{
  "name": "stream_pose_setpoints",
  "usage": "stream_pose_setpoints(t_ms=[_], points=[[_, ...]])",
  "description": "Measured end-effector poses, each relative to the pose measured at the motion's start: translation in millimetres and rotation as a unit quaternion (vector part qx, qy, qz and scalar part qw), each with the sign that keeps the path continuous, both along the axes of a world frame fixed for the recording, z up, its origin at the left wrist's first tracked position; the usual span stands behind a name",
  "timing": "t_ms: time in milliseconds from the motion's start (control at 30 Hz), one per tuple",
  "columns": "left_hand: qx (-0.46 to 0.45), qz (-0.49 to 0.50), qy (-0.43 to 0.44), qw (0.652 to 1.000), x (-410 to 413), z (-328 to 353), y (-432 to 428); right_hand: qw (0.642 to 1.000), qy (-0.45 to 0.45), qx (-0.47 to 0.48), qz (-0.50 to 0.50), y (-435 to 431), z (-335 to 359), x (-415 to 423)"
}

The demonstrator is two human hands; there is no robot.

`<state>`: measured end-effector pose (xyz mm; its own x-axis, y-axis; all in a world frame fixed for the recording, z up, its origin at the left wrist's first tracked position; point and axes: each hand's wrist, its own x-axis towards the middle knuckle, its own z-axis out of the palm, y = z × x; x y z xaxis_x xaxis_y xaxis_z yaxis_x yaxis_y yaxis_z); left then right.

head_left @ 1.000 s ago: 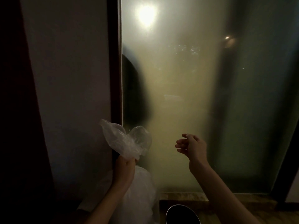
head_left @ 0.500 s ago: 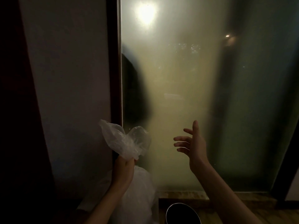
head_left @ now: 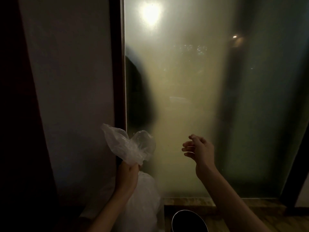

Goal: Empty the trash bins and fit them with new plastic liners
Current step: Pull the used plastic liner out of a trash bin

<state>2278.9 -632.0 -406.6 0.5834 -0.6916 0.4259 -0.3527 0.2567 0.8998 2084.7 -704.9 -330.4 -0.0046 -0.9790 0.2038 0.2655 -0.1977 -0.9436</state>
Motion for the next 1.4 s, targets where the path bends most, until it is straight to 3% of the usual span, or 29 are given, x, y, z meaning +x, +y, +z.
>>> stream_pose_setpoints(t_ms=[833, 1100, 1400], points=[[0.009, 0.005, -0.010, 1.000, -2.5, 0.4, -1.2, 0.999, -0.053, -0.011, 0.006, -0.4, 1.5, -2.3], [-0.002, 0.000, 0.008, 1.000, -4.8, 2.6, -0.6, 1.000, -0.026, -0.001, -0.015, -4.2, -3.9, -2.5], [-0.027, -0.027, 0.002, 0.999, -6.5, 4.4, -0.1, 0.999, -0.009, -0.008, 0.041, 2.9, -6.3, -3.8]])
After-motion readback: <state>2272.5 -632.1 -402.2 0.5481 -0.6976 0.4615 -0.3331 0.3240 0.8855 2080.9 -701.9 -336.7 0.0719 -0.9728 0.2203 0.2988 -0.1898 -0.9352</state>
